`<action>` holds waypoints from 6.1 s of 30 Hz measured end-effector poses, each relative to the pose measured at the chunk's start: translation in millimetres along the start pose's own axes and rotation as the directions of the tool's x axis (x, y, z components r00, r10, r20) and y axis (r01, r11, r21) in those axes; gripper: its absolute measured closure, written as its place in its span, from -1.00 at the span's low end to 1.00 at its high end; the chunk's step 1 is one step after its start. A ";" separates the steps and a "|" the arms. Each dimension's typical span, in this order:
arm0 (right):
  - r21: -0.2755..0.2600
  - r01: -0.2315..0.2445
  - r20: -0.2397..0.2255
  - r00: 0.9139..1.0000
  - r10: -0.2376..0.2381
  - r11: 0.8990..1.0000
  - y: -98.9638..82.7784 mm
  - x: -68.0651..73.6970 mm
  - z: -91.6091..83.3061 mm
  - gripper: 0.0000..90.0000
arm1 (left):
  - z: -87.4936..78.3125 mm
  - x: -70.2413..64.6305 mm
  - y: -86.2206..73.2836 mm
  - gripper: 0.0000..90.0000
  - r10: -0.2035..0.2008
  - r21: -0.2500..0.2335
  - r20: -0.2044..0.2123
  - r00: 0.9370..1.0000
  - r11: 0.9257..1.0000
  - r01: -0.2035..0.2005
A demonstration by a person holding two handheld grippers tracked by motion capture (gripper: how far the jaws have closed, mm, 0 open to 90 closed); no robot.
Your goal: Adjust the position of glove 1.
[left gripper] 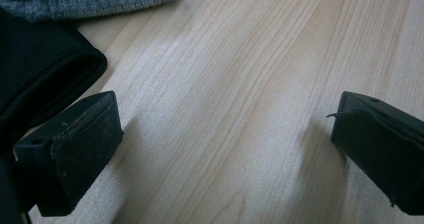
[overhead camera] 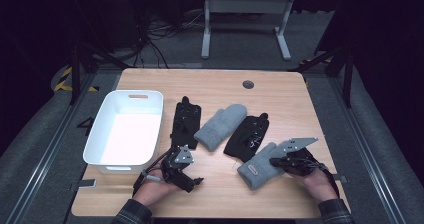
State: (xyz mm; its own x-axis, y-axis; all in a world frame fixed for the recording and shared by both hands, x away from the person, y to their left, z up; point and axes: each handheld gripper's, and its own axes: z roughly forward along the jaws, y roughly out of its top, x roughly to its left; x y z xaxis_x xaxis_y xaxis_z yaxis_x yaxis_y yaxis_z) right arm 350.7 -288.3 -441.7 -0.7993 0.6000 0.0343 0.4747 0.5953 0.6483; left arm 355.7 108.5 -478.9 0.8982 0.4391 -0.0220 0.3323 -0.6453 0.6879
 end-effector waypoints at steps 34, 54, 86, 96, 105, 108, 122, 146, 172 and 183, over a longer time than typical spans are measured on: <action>-0.075 0.037 -0.004 0.999 -0.037 0.997 23.7 40.7 1.2 1.00 | -0.1 0.2 0.0 -0.99 0.003 0.002 0.000 1.000 1.000 -0.003; -0.130 -0.169 0.276 0.940 0.199 0.977 -29.7 -38.3 -20.0 -0.02 | 1.0 -0.5 0.7 -0.99 -0.005 -0.001 -0.003 1.000 1.000 0.005; -0.161 -0.208 0.292 0.924 0.248 0.965 -45.1 -49.4 -6.0 -0.62 | -19.0 0.0 38.1 -0.41 -0.106 0.021 -0.066 0.992 0.994 0.108; -0.160 -0.208 0.293 0.924 0.248 0.965 -45.1 -49.4 -6.0 -0.62 | -15.6 9.3 65.8 -0.26 -0.133 0.012 -0.068 0.989 0.991 0.134; -0.161 -0.209 0.293 0.923 0.249 0.965 -45.1 -49.3 -6.0 -0.62 | -6.7 18.3 89.3 -0.27 -0.135 -0.001 -0.108 0.985 0.991 0.136; -0.161 -0.208 0.293 0.923 0.248 0.965 -45.1 -49.3 -6.0 -0.62 | 0.4 26.8 98.1 -0.28 -0.141 -0.002 -0.113 0.983 0.990 0.142; -0.162 -0.211 0.296 0.921 0.251 0.964 -45.2 -48.9 -5.9 -0.62 | 33.3 56.3 129.4 -0.47 -0.148 -0.004 -0.109 0.983 0.989 0.148; -0.163 -0.211 0.297 0.921 0.252 0.964 -45.2 -48.7 -6.0 -0.62 | 80.1 71.0 134.3 -0.11 -0.133 0.120 -0.160 0.978 0.981 0.153; -0.163 -0.212 0.298 0.921 0.253 0.964 -45.2 -48.6 -5.9 -0.62 | 31.5 73.7 133.9 0.77 -0.193 -0.012 0.014 0.981 0.981 0.193; -0.163 -0.213 0.298 0.920 0.254 0.963 -45.1 -48.5 -5.9 -0.62 | 8.9 47.2 140.4 0.79 -0.169 -0.020 0.141 0.975 0.985 0.174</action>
State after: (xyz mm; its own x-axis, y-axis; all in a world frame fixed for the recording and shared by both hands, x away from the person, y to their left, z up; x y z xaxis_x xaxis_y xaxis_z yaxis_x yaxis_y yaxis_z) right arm 365.9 -347.5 -468.1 -0.5053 0.8624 -0.0308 0.5672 0.3587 0.7414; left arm 447.3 33.1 -389.8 0.8606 0.4491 -0.2402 0.4774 -0.5468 0.6878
